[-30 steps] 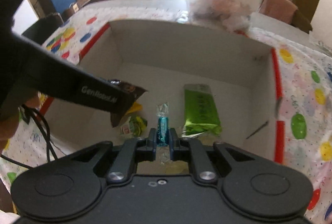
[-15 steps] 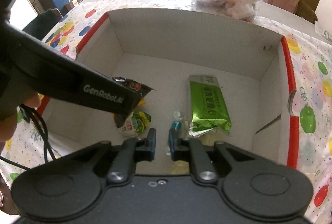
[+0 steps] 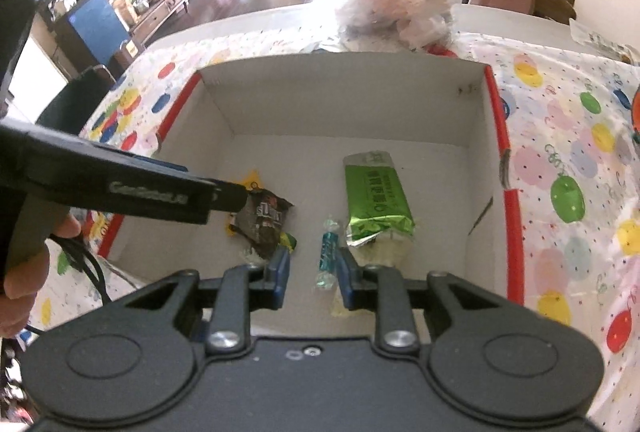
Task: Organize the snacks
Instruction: 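Open both tools to drop the packet and bottle into the box, then withdraw both tools from the box back to the snack pile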
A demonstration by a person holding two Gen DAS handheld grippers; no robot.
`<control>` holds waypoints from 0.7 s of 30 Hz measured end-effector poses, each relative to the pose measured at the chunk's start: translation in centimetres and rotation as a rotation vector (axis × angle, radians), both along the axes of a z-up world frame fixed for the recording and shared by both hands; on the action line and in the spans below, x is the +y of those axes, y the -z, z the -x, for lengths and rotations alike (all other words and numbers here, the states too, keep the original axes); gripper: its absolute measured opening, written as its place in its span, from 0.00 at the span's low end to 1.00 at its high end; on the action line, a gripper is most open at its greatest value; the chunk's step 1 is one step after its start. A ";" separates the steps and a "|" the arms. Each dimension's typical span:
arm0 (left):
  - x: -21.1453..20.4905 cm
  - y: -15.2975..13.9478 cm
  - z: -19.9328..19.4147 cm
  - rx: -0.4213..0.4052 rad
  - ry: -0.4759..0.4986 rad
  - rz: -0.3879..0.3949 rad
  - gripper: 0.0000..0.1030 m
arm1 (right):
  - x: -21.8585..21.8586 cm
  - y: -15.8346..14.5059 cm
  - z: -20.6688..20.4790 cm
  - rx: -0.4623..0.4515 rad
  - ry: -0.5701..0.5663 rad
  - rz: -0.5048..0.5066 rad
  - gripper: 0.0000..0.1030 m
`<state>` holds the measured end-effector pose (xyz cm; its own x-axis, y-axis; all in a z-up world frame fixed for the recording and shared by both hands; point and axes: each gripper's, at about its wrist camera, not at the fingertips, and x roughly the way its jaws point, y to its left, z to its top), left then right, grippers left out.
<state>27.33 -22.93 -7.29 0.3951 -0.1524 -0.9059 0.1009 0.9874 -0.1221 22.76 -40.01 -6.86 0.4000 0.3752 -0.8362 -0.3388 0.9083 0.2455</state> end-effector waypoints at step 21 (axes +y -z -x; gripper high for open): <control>5.9 -6.2 7.5 -0.239 -0.017 0.022 0.73 | 3.2 -4.9 3.8 -0.142 0.025 -0.066 0.76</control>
